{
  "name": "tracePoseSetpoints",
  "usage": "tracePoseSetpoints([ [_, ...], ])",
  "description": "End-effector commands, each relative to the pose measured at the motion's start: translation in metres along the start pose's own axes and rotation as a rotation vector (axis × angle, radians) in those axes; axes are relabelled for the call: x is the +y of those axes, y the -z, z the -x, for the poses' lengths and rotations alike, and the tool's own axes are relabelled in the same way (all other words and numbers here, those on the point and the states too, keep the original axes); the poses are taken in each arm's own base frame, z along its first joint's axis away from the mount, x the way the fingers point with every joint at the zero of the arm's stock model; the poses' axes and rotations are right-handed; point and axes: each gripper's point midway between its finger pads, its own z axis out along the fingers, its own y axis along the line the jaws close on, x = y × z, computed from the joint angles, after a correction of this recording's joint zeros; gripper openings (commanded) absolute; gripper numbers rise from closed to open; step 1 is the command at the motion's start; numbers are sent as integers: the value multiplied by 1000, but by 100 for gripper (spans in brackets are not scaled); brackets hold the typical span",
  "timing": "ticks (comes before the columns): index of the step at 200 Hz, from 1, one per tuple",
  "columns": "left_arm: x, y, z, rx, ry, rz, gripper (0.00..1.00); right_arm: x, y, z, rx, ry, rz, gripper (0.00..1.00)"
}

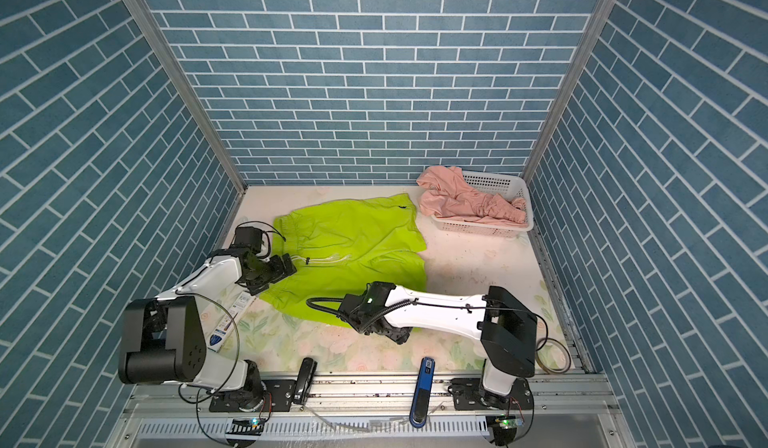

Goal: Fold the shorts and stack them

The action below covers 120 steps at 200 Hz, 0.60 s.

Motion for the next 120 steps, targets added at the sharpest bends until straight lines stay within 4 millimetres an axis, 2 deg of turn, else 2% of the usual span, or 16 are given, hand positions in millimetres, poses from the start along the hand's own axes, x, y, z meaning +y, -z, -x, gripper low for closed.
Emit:
tracePoseSetpoints([
  [1,0,21,-1,-24,16,11,100,-14,28,14,-195,-286,154,66],
  [19,2,35,-5,-66,66,1,100,-22,30,15,-285,-624,316,68],
  [37,2,46,-12,-96,117,-30,100,-15,20,12,-353,-944,478,69],
  [53,4,51,-18,-110,141,-35,100,-8,13,12,-397,-1141,603,69],
  [79,13,56,-25,-116,156,-10,100,6,5,7,-382,-1302,740,69],
  [120,20,47,-32,-82,179,-15,100,19,-3,2,-365,-1456,873,70],
])
